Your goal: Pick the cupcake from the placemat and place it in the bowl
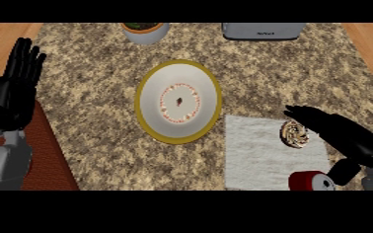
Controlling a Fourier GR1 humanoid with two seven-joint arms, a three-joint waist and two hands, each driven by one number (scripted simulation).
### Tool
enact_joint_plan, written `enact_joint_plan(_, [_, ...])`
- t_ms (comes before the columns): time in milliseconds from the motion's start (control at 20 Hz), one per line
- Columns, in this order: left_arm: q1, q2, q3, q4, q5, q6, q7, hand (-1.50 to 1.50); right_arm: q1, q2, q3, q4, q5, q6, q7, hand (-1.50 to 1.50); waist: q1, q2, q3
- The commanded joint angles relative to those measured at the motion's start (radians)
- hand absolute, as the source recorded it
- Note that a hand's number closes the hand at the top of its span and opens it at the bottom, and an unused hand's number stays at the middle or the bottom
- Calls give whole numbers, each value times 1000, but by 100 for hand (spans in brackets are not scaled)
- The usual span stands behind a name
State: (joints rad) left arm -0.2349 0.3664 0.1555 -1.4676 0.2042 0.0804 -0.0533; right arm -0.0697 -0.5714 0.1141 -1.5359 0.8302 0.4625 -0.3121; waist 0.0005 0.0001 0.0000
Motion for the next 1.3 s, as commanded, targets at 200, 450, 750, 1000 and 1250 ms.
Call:
enact_joint_plan(200, [-29, -16, 30, 23, -18, -24, 20, 0, -40, 129, 46, 65, 120, -26, 48, -150, 0, 0, 0])
enact_joint_plan(450, [-4, -68, 2, -35, -63, 13, 24, 0, -76, 71, -12, 202, 150, -47, -67, -150, 2, 0, 0])
enact_joint_plan(750, [-34, -28, 62, -1, -26, -59, 33, 0, -132, 158, -28, 257, 185, -27, 19, -150, 1, 1, 0])
enact_joint_plan(1000, [-6, -43, 58, -49, -42, -57, 58, 0, -103, 140, -21, 367, 246, -178, -127, 150, 2, 0, 0])
enact_joint_plan(1250, [5, -89, 26, -65, -79, -21, 41, 0, -228, 149, -93, 468, 213, -232, -184, 150, 7, 1, 0])
